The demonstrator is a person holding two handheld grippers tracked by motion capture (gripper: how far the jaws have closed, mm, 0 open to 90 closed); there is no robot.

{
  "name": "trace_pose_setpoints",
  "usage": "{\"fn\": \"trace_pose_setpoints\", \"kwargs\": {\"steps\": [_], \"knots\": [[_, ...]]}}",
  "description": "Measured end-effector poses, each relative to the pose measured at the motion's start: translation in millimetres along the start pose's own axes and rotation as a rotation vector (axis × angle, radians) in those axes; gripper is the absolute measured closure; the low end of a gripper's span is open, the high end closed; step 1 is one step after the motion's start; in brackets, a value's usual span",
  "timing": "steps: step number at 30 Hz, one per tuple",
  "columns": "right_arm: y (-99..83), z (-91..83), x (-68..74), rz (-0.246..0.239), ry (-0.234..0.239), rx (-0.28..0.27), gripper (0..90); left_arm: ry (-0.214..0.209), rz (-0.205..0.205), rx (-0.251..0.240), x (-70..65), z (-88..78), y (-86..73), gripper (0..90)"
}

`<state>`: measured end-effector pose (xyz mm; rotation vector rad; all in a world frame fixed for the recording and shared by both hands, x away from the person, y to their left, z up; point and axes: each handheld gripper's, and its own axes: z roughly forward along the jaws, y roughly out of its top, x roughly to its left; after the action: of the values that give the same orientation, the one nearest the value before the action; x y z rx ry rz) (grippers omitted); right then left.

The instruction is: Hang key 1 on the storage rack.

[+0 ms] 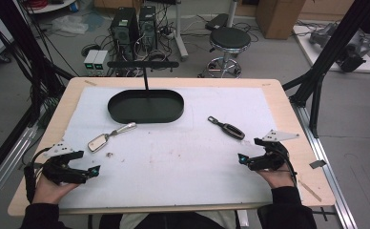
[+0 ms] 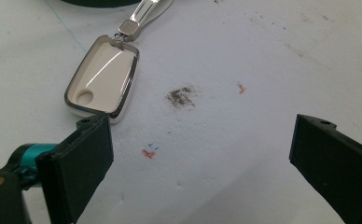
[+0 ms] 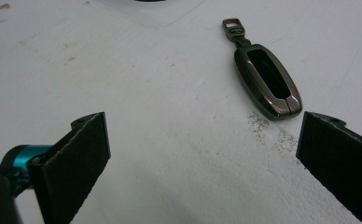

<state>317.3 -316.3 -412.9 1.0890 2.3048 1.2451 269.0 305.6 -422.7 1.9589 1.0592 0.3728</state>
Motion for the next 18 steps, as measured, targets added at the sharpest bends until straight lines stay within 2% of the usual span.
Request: {"fn": "trace_pose_setpoints", "kwargs": {"steps": [14, 18], "knots": [[-0.9, 2.8, 0.4, 0.001, 0.007, 0.012, 2.0, -0.01, 0.018, 0.044, -4.1, 6.5, 2.1, 7.3], [-0.8, 6.3, 0.4, -0.006, 0.008, 0.021, 2.0, -0.008, 0.02, 0.042, -4.8, 6.6, 3.2, 7.2]]}}
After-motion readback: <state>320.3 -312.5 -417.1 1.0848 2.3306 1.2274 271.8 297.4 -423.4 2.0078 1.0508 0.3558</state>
